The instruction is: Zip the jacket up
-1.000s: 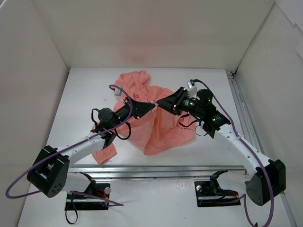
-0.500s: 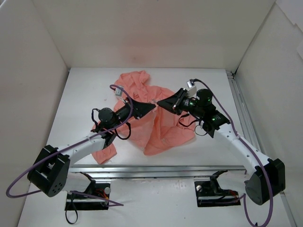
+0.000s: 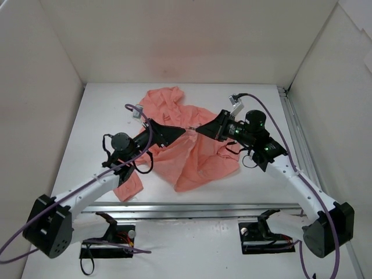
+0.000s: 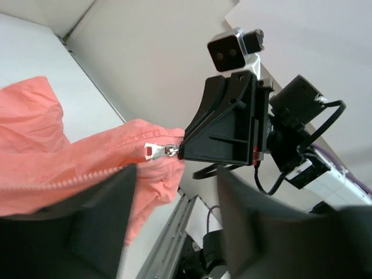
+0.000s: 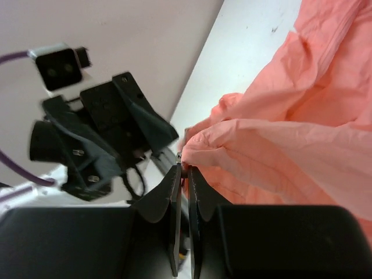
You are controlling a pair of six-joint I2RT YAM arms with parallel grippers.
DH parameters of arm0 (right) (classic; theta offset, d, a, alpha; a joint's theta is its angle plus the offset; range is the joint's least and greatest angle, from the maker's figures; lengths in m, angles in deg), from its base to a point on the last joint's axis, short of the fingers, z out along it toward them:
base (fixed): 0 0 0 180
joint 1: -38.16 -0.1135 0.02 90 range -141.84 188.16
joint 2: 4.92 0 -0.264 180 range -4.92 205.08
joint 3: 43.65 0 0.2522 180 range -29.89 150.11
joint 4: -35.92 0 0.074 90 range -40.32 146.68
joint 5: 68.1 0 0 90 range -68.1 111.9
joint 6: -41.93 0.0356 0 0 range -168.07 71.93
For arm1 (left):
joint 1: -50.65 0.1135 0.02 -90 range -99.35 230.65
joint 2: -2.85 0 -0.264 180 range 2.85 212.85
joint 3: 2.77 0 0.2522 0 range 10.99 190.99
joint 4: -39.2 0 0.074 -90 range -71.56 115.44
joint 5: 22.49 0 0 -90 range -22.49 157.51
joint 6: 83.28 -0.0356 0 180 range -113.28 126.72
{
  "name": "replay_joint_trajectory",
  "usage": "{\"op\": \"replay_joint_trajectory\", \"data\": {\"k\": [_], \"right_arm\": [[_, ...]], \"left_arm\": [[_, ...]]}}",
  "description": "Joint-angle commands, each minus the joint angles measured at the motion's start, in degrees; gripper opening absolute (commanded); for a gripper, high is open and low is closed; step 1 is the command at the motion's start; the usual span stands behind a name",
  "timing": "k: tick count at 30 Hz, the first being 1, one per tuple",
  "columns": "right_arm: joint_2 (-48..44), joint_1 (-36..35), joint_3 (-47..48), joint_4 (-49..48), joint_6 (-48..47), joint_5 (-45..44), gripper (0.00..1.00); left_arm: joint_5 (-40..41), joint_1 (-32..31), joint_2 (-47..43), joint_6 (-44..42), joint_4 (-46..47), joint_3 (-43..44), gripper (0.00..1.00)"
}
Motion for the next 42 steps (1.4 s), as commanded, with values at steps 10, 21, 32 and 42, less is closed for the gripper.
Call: {"op": "replay_joint_trajectory", "data": {"k": [10, 21, 32, 42], "right_arm": [[-2.0, 1.2, 5.9, -5.0, -17.8, 11.4, 0.00], [-1.0, 1.2, 6.7, -5.0, -17.8, 15.8, 0.00], [-1.2, 1.2, 6.1, -5.0, -17.9, 16.4, 0.00], [-0.7, 1.1, 6.4, -4.8, -17.8, 16.4, 0.00]], "left_arm": [[-1.4, 3.4, -10.3, -6.0, -15.7, 4.6, 0.74], [-11.5, 3.4, -0.5, 1.0, 5.4, 5.9, 0.56], [-11.7, 3.9, 1.0, 1.8, 8.4, 6.1, 0.59], [-18.8, 3.9, 6.8, 8.9, 20.2, 7.4, 0.43]]}}
